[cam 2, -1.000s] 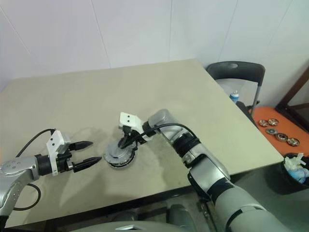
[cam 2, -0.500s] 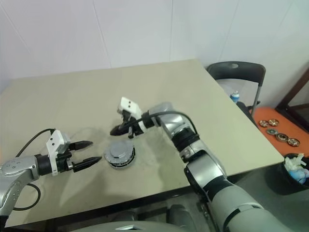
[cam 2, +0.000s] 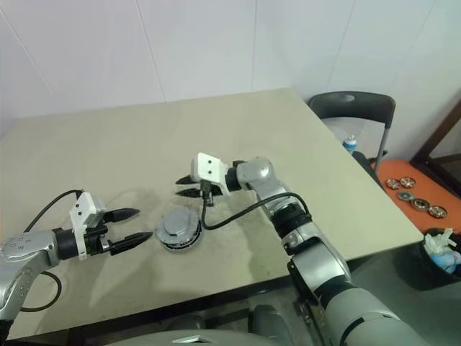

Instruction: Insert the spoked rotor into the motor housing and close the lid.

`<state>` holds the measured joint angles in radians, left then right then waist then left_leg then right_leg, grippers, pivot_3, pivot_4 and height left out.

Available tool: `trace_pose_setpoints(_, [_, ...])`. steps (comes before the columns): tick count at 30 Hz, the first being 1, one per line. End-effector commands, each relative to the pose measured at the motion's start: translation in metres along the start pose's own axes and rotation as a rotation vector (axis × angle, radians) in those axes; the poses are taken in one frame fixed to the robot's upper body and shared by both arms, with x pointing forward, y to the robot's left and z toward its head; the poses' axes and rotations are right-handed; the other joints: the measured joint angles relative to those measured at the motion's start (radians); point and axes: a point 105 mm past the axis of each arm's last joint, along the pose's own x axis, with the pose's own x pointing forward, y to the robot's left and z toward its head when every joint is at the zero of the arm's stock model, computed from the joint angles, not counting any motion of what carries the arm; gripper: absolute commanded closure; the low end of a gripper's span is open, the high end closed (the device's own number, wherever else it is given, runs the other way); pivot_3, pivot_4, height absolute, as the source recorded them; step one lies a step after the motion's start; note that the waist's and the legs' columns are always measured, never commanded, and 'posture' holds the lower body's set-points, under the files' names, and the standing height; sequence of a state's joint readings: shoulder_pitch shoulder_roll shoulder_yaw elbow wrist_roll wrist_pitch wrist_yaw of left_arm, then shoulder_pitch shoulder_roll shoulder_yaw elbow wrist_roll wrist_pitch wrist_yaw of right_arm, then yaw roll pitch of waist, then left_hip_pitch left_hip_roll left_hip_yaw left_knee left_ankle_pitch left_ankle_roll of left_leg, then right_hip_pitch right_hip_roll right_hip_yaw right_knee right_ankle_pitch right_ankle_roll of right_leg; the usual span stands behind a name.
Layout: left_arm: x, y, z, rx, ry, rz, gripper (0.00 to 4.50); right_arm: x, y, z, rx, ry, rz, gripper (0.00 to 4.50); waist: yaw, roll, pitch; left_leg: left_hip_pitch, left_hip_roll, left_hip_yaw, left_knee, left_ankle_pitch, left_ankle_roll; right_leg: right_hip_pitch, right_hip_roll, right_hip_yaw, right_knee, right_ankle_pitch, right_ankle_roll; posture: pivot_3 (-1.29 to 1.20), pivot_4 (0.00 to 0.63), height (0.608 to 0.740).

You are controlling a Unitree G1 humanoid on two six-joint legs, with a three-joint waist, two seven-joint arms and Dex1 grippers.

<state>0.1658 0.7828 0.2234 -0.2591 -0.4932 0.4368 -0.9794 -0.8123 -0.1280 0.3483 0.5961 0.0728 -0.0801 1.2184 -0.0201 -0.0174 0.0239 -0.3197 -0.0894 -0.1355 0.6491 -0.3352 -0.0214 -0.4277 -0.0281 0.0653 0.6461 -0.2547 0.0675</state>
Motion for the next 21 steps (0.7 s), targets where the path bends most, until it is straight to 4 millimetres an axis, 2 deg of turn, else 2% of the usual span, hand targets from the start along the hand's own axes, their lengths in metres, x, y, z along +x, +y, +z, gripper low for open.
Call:
trace_pose_setpoints(1, [-0.006, 0.001, 0.013, 0.037, -0.026, 0.009, 0.2, -0.001, 0.008, 0.012, 0.051, -0.053, 0.108, 2.1, 0.001, 0.0, 0.0, 0.0, 0.0, 0.0, 0.0, 0.0, 0.0, 0.0, 0.0, 0.0, 0.0, 0.0, 0.0, 0.0, 0.0, 0.74])
trace_pose_setpoints(4, [-0.007, 0.002, 0.013, 0.037, -0.023, 0.015, 0.2, -0.003, 0.02, 0.009, 0.149, -0.026, 0.214, 1.15, 0.003, 0.0, 0.0, 0.0, 0.0, 0.0, 0.0, 0.0, 0.0, 0.0, 0.0, 0.0, 0.0, 0.0, 0.0, 0.0, 0.0, 0.74])
trace_pose_setpoints(7, [-0.009, 0.002, 0.011, 0.034, -0.02, 0.02, 0.2, -0.002, 0.029, -0.001, 0.155, 0.029, 0.261, 1.15, 0.004, 0.0, 0.0, 0.0, 0.0, 0.0, 0.0, 0.0, 0.0, 0.0, 0.0, 0.0, 0.0, 0.0, 0.0, 0.0, 0.0, 0.74])
trace_pose_setpoints(17, [-0.011, -0.004, 0.007, 0.023, -0.013, 0.026, 0.2, 0.019, 0.03, -0.01, 0.113, 0.029, 0.204, 1.15, 0.003, 0.001, 0.0, 0.0, 0.0, 0.0, 0.0, 0.0, 0.0, 0.0, 0.0, 0.0, 0.0, 0.0, 0.0, 0.0, 0.0, 0.74])
trace_pose_setpoints(21, [-0.012, -0.004, 0.006, 0.019, -0.012, 0.03, 0.2, 0.019, 0.035, -0.023, 0.119, 0.069, 0.213, 1.15, 0.006, 0.0, 0.0, 0.0, 0.0, 0.0, 0.0, 0.0, 0.0, 0.0, 0.0, 0.0, 0.0, 0.0, 0.0, 0.0, 0.0, 0.74])
